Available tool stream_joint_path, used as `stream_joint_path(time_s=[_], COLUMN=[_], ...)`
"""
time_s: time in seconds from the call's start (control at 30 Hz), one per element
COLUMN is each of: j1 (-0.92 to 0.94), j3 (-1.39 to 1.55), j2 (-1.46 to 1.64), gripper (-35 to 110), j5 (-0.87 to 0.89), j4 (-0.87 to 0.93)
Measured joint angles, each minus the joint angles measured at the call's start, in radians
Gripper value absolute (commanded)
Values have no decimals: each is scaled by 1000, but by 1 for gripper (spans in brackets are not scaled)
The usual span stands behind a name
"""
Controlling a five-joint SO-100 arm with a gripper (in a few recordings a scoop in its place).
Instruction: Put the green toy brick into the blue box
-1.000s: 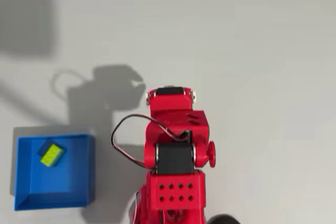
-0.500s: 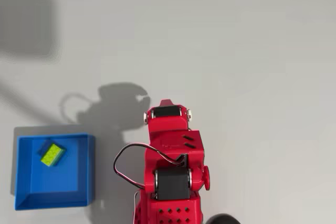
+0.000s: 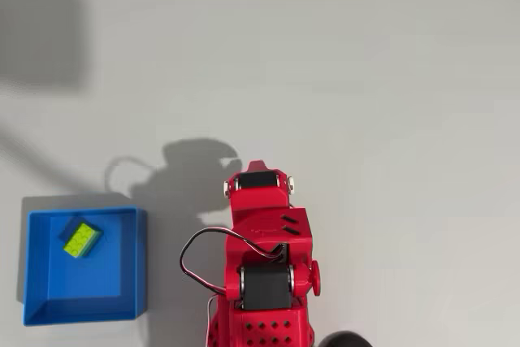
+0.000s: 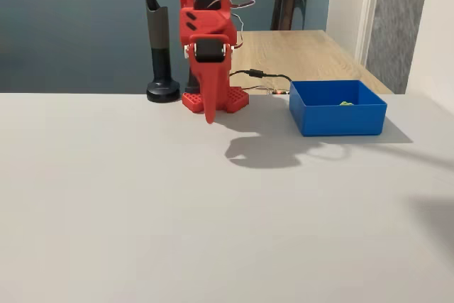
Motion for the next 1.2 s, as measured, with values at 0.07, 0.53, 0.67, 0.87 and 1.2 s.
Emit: stream_joint_path(time_s=[0.07, 0.53, 0.67, 0.87, 1.2], j1=[0, 0, 0, 0, 3], j3=[9, 26, 26, 26, 40], j2=[11, 37, 37, 37, 37], gripper=[0, 0, 0, 0, 0], j5=[0, 18, 18, 20, 161], j4=[0, -14, -14, -14, -14])
